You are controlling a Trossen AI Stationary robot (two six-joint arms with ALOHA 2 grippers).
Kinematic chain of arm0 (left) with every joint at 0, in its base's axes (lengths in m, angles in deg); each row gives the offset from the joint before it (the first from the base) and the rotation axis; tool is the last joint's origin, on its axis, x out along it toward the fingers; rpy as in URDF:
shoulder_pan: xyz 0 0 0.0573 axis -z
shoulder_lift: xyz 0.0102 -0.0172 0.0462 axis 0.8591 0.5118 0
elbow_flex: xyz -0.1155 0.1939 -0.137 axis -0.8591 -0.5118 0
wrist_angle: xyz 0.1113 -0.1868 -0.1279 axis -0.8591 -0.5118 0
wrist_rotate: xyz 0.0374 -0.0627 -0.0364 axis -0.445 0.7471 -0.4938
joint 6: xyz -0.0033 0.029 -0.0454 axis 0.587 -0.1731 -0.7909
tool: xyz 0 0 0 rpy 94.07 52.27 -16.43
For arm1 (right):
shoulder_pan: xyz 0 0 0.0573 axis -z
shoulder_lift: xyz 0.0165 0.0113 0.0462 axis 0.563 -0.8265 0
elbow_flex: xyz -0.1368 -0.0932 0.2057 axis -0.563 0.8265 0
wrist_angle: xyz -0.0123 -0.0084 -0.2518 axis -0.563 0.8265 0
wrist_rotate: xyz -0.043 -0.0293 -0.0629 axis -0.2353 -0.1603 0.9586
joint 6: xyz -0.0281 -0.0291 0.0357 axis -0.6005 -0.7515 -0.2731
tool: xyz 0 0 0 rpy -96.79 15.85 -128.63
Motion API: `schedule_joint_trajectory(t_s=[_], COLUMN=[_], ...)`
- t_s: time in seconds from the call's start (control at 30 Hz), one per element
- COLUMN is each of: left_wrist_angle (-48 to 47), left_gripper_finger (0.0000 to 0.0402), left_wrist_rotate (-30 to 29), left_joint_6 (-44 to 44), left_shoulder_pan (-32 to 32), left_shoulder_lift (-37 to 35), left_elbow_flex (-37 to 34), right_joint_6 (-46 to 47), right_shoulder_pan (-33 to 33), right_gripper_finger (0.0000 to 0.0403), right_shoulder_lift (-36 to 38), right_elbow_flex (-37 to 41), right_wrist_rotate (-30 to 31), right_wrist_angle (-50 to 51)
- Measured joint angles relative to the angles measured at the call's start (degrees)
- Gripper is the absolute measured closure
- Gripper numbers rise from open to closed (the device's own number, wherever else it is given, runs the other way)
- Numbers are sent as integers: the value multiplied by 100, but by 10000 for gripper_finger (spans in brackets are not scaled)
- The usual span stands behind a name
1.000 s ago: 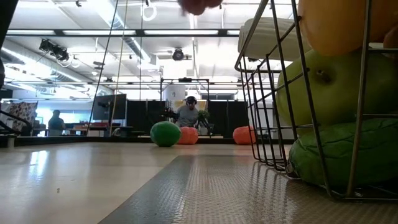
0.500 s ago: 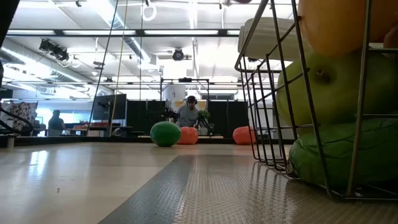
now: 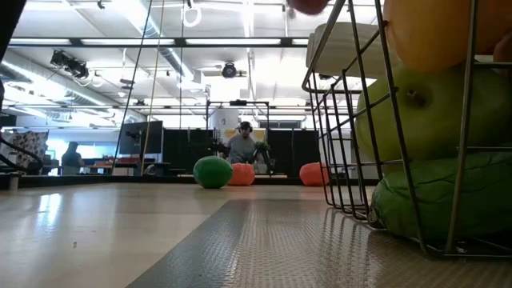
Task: Build produce basket
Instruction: Put the purple garlic into the wire basket
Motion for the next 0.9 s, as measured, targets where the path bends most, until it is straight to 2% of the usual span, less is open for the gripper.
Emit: schedule_joint_trajectory(t_s=[0.13, 0.37, 0.57, 0.9], left_wrist_angle=[-159, 77, 636, 530], left_gripper_finger=[230, 230, 230, 230], left_wrist_rotate=[17, 382, 409, 806], left_joint_6=[-2, -159, -158, -75], left_shoulder_pan=[-34, -114, -110, -107], left_shoulder_lift=[177, 404, 508, 732], left_elbow_flex=[7, 1, 23, 13], right_joint_6=[130, 20, -194, -234], right_shoulder_pan=[-66, -105, -62, -67], right_gripper_finger=[170, 170, 170, 170], right_shoulder_lift=[-88, -451, -808, -1100], right_elbow_flex=[-208, -1252, -1909, -2562], right_wrist_rotate=[86, 806, 719, 649], right_wrist_angle=[160, 1169, 1644, 1847])
